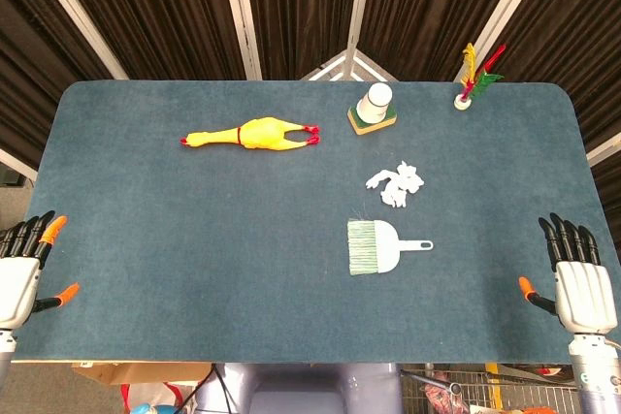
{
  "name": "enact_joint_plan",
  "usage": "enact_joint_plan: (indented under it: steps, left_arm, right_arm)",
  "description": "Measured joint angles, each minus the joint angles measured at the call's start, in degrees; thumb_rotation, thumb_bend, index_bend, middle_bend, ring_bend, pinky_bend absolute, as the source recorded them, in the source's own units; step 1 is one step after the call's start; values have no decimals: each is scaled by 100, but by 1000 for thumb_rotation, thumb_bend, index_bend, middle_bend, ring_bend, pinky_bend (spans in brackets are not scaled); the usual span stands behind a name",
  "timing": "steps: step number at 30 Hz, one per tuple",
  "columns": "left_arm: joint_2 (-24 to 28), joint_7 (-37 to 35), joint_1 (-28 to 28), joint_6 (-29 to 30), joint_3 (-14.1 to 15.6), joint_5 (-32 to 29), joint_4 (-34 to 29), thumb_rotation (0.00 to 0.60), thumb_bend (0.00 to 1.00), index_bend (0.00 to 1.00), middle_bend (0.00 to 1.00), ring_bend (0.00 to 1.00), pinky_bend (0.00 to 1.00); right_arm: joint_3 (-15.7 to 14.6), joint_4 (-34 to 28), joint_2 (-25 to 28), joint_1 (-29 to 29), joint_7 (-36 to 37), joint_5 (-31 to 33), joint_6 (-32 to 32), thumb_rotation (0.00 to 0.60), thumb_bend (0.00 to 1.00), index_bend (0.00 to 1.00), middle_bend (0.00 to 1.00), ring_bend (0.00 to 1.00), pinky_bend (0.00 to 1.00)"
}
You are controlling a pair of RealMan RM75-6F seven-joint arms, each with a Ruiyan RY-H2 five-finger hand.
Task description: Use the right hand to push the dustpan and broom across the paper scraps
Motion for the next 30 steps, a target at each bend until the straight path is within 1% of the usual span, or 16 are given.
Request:
enact_joint_plan:
  steps: [15,16,17,18,19,20,21,22,23,24,25,28,30]
  left_arm:
    - [2,-4,6,3,-1,-7,-16,600,0,0,0,0,0]
    - [3,-3,4,-3,-1,-10,-17,600,0,0,0,0,0]
    - [2,0,3,-5,1,-10,-18,600,0,0,0,0,0]
    - [2,2,3,-8,2,-12,-20,600,0,0,0,0,0]
    - [1,1,3,-12,2,-14,-25,600,0,0,0,0,0]
    - [2,2,1,-12,2,-12,-28,600,0,0,0,0,0]
    - [1,6,0,-11,3,-5,-26,600,0,0,0,0,0]
    - [1,7,-2,-11,4,3,-25,600,0,0,0,0,0]
    - [0,4,-5,-11,6,11,-26,600,0,0,0,0,0]
    - [-1,6,-7,-10,6,17,-25,600,0,0,0,0,0]
    - [-3,11,-9,-10,8,26,-24,600,0,0,0,0,0]
    - [-10,19,-17,-12,12,49,-27,600,0,0,0,0,0]
    - [-12,22,-16,-8,16,55,-22,600,0,0,0,0,0]
  right_arm:
    - [-49,-15,17,31,60,-44,-127,600,278,0,1,0,1]
    - [-44,-23,22,52,56,-41,-157,600,278,0,24,19,19]
    - [-37,-41,27,69,48,-37,-176,600,278,0,66,60,60]
    - [-26,-65,32,90,35,-30,-203,600,277,0,163,163,163]
    - [-9,-94,38,123,10,-15,-247,600,277,0,294,309,309]
    - [3,-99,38,143,-22,-1,-273,600,277,0,381,407,408]
    - [14,-98,35,166,-71,11,-298,600,277,1,499,535,533]
    - [30,-95,27,203,-155,32,-343,600,278,14,605,641,627]
    - [42,-93,18,238,-224,52,-392,600,278,26,653,686,663]
    - [52,-91,4,274,-282,73,-452,600,278,66,736,764,720]
    - [66,-90,-20,328,-341,113,-549,600,278,109,793,816,757]
    - [129,-123,-106,509,-502,256,-836,600,278,207,899,913,812]
    - [186,-162,-177,631,-653,367,-989,600,278,245,927,939,825]
